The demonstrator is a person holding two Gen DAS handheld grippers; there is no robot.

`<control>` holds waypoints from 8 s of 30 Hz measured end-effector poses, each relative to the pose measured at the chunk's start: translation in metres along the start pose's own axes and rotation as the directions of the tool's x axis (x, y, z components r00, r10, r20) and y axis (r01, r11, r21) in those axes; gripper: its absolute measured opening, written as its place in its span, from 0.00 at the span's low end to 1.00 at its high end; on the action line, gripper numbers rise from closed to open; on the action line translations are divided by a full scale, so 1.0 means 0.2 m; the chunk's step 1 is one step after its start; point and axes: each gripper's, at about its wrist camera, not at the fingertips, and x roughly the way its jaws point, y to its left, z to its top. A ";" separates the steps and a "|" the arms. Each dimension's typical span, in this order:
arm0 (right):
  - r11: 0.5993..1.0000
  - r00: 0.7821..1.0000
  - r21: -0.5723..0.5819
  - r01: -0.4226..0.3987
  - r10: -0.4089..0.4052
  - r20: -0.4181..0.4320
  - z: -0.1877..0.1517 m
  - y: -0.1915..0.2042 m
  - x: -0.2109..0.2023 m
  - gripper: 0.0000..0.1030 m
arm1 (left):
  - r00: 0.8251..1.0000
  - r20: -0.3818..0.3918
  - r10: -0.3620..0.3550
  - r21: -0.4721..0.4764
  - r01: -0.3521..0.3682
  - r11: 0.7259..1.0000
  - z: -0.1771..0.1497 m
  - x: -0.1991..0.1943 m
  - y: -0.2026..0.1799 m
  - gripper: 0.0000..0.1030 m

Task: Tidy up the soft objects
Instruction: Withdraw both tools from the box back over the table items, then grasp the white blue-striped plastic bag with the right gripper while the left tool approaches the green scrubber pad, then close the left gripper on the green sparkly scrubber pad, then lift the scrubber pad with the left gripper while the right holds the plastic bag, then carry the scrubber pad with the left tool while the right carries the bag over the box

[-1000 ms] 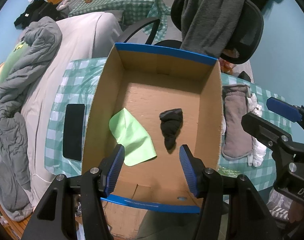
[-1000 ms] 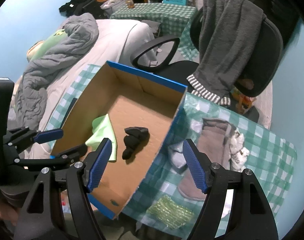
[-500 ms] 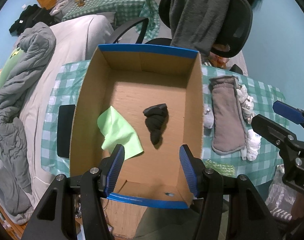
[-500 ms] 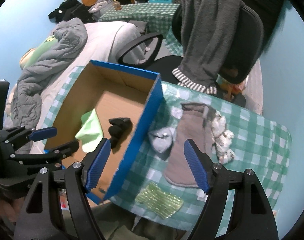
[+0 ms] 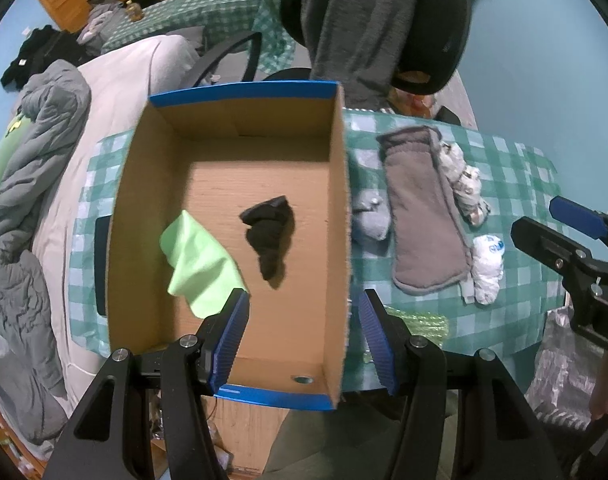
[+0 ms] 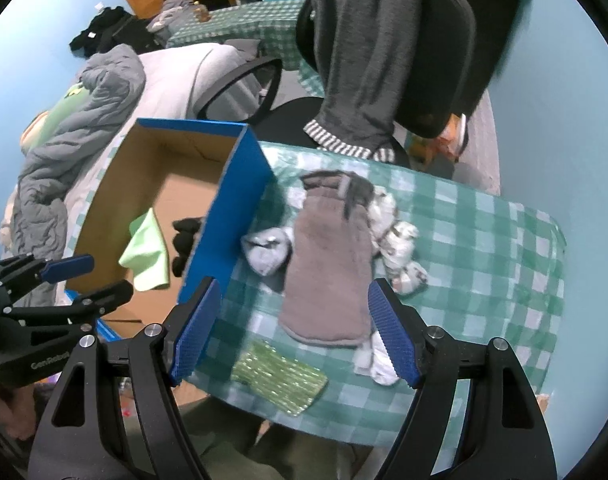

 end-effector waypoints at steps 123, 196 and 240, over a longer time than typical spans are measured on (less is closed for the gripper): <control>0.989 0.979 0.137 0.049 -0.021 -0.201 -0.65 -0.61 0.45 0.40 | 0.963 -0.268 0.015 0.112 0.016 0.994 -0.36 0.96 -0.67 0.79; 1.000 0.999 0.011 0.001 -0.001 -0.044 -0.32 -0.24 0.01 0.37 | 0.997 0.041 -0.071 0.075 0.067 0.995 -0.15 0.13 -0.39 0.13; 0.965 0.993 -0.236 -0.117 0.111 -0.040 0.13 0.54 0.18 0.37 | 0.996 0.091 0.000 -0.144 0.013 0.989 -0.03 0.02 0.34 0.13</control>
